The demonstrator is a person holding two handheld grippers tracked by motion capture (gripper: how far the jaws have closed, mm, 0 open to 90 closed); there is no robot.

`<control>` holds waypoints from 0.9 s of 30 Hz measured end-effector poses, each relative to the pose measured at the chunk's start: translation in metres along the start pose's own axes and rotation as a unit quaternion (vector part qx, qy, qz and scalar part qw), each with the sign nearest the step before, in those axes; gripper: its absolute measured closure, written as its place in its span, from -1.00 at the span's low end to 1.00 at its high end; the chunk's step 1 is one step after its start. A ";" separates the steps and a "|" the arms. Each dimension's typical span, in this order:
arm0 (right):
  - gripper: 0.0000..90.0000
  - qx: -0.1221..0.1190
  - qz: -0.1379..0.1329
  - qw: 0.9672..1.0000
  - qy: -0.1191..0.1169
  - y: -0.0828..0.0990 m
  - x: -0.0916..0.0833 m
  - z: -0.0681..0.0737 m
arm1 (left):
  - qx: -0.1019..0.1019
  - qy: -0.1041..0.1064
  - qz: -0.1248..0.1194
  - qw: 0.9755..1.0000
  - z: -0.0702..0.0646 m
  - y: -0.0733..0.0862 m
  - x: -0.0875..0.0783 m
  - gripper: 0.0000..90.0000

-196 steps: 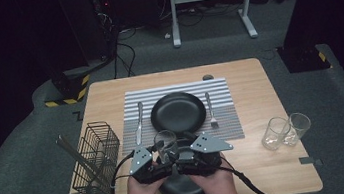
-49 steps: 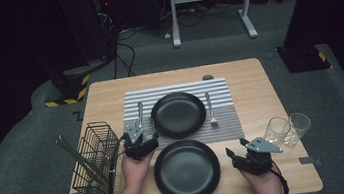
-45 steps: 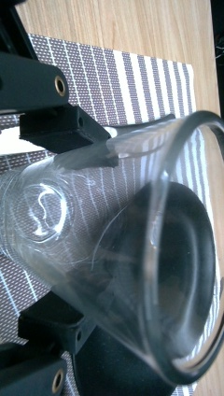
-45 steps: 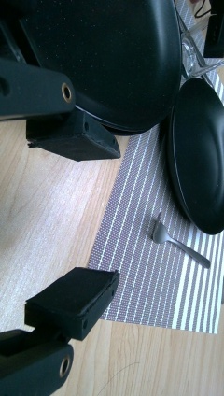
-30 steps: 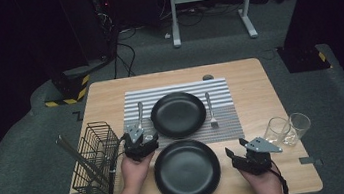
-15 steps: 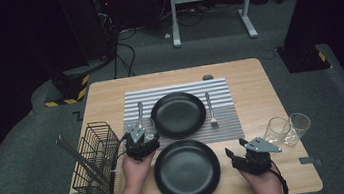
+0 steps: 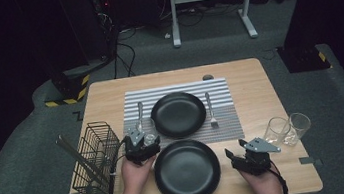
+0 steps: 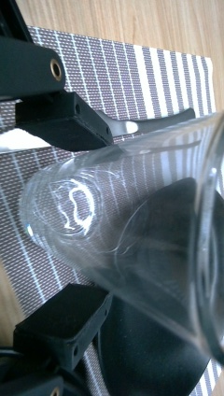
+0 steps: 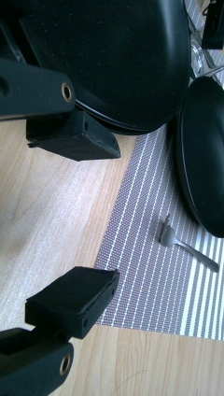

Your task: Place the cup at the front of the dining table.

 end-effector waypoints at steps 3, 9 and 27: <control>-0.23 -0.003 0.002 1.000 0.000 0.001 0.000 0.001 | 0.004 -0.002 -0.008 1.000 -0.001 0.001 -0.006 -0.45; -0.23 -0.003 0.005 1.000 0.000 0.002 0.000 0.001 | 0.006 0.002 -0.014 1.000 -0.006 0.006 -0.024 -0.42; -0.05 -0.011 0.028 1.000 0.002 0.013 0.001 0.000 | 0.045 -0.010 0.026 0.999 -0.003 0.041 -0.084 0.19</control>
Point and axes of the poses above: each handheld gripper's, and its own axes: x roughly forward along the jaws, y roughly out of its underside, z roughly to its left, the point moved 8 cm from there along x, roughly forward along the jaws, and after that the axes turned 9 degrees about -z, right-handed, at the moved point
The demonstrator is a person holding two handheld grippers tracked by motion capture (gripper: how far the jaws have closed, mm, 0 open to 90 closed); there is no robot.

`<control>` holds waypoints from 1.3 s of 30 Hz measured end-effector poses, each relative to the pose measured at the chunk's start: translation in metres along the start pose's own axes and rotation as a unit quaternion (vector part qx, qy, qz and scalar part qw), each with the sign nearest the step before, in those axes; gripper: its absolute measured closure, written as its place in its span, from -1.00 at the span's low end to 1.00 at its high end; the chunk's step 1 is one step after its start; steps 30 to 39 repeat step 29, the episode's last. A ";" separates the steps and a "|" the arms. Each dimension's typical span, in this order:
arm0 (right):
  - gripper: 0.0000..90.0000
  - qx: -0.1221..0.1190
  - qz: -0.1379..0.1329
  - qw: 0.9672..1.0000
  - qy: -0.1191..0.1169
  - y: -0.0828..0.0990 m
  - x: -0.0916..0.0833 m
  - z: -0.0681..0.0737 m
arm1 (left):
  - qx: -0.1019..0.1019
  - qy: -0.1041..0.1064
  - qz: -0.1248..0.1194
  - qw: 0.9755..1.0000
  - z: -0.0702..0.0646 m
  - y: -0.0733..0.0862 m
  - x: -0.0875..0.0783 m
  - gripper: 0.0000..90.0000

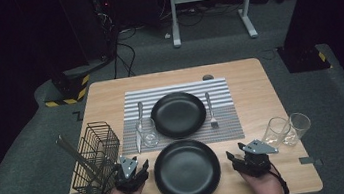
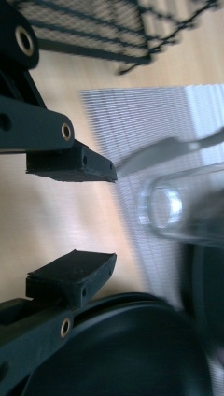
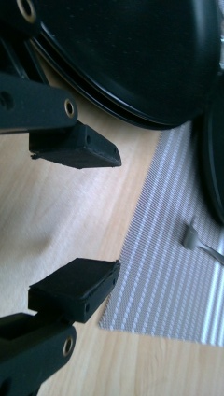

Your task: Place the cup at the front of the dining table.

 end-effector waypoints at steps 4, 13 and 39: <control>0.14 -0.018 0.026 0.999 -0.004 0.007 0.004 0.006 | 0.008 0.014 0.041 0.999 -0.002 0.020 -0.005 0.14; 0.08 -0.034 0.069 0.997 -0.017 0.015 0.010 0.020 | -0.017 0.042 0.046 0.998 -0.003 0.024 -0.001 -0.09; 0.06 -0.023 0.070 0.997 0.005 0.013 0.015 0.020 | -0.003 0.064 0.046 0.997 -0.008 0.024 -0.001 -0.19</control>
Point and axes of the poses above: each handheld gripper's, and its own axes: x roughly forward along the jaws, y roughly out of its underside, z roughly to its left, the point moved 8 cm from there along x, roughly forward along the jaws, and after that the axes turned 9 degrees about -z, right-handed, at the moved point
